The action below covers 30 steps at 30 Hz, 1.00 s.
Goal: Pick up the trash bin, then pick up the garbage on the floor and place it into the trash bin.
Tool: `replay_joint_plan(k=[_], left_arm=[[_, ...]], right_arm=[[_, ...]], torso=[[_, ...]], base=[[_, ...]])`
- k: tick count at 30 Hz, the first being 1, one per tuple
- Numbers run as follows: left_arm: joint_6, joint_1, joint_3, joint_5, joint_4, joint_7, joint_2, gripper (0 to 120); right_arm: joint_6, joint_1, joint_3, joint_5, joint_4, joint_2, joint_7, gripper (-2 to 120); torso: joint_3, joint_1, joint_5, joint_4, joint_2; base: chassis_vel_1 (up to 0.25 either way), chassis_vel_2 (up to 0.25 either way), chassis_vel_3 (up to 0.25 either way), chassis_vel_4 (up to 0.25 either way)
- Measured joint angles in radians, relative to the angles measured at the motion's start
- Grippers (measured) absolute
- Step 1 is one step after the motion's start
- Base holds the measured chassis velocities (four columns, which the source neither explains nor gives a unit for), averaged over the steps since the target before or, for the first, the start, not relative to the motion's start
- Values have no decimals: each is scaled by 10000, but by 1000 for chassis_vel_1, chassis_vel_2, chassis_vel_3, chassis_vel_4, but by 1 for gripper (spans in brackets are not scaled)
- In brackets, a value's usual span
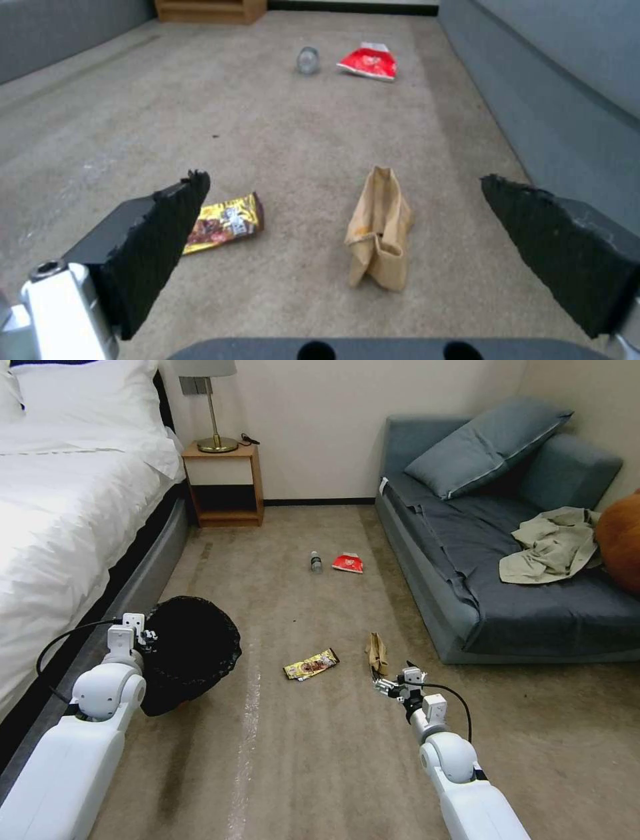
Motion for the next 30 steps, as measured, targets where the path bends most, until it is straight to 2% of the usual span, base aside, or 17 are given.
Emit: replay_joint_plan(k=[30], left_arm=[[-39,38,19,89,-8,108,-75,4]], right_arm=[[72,32,12,-42,-172,49,-7,100]], torso=[[1,0,-1,-1,0]], base=[[-102,105,105,-100]])
